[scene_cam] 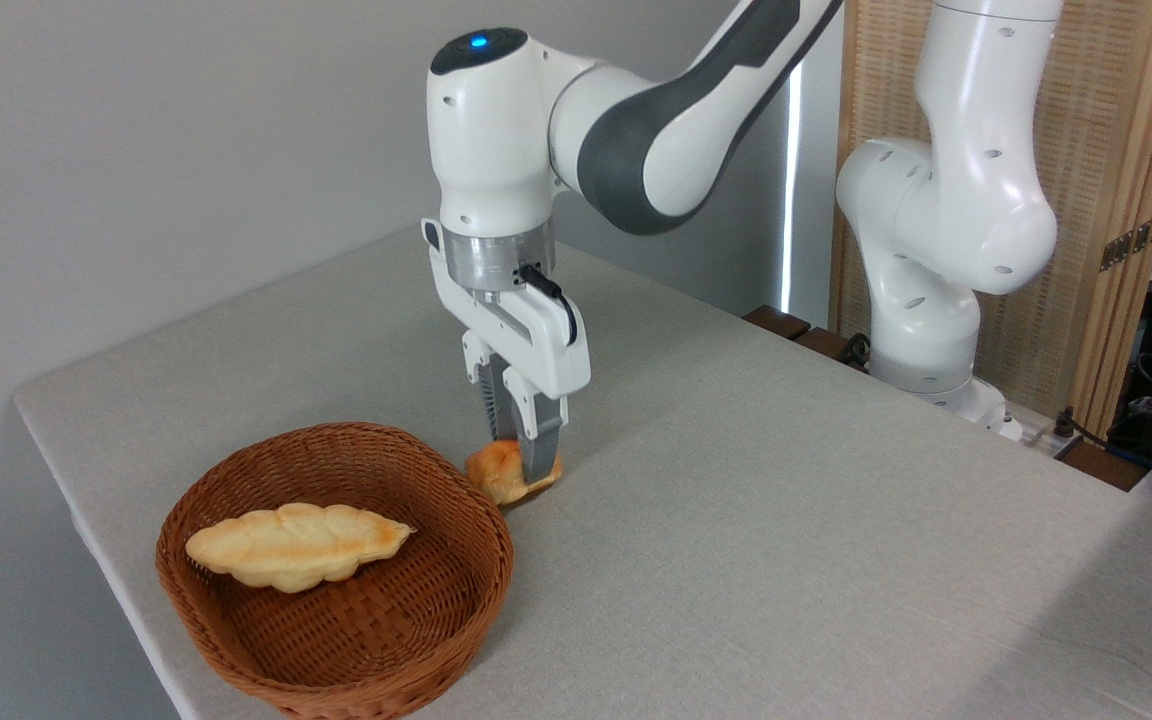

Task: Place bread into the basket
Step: 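Lift the bun and carry it over the wicker basket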

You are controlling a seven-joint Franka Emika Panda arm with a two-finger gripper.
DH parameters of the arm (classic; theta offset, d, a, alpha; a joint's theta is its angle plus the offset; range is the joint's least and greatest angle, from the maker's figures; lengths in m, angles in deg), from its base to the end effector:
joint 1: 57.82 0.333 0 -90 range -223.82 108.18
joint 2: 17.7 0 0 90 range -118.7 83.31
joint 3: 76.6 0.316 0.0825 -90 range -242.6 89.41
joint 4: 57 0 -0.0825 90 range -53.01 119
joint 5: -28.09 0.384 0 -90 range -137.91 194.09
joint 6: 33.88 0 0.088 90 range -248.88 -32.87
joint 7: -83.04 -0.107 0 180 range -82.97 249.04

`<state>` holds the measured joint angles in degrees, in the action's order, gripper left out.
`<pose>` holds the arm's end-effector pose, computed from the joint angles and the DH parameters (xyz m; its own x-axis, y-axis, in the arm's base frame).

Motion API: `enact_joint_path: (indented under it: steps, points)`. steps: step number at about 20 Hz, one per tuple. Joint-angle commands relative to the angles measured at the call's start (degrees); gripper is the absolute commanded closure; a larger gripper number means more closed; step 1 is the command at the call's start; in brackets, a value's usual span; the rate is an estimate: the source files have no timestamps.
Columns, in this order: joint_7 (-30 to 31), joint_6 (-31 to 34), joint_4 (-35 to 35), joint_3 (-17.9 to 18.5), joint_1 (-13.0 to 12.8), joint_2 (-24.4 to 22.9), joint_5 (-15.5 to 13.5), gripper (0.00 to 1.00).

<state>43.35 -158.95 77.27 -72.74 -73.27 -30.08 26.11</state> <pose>0.4665 -0.0964 0.4244 0.6378 -0.7670 0.0698 -0.7689 -0.6394 -0.0011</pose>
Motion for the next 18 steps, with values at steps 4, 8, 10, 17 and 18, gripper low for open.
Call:
enact_joint_path:
  steps: [4, 8, 10, 17, 18]
  points:
    - [-5.2, 14.8, -10.0, 0.9, 0.0, -1.6, -4.5, 0.56]
    - [-7.4, 15.3, -15.5, 4.8, 0.1, -0.8, -9.5, 0.56]
    - [-7.6, 14.6, -17.8, 6.5, 0.1, 0.2, -12.4, 0.56]
    - [-7.4, -0.4, -19.8, 8.4, 0.2, 6.2, -16.3, 0.56]
    - [-7.3, -1.9, -19.8, 8.4, 0.2, 6.9, -16.4, 0.56]
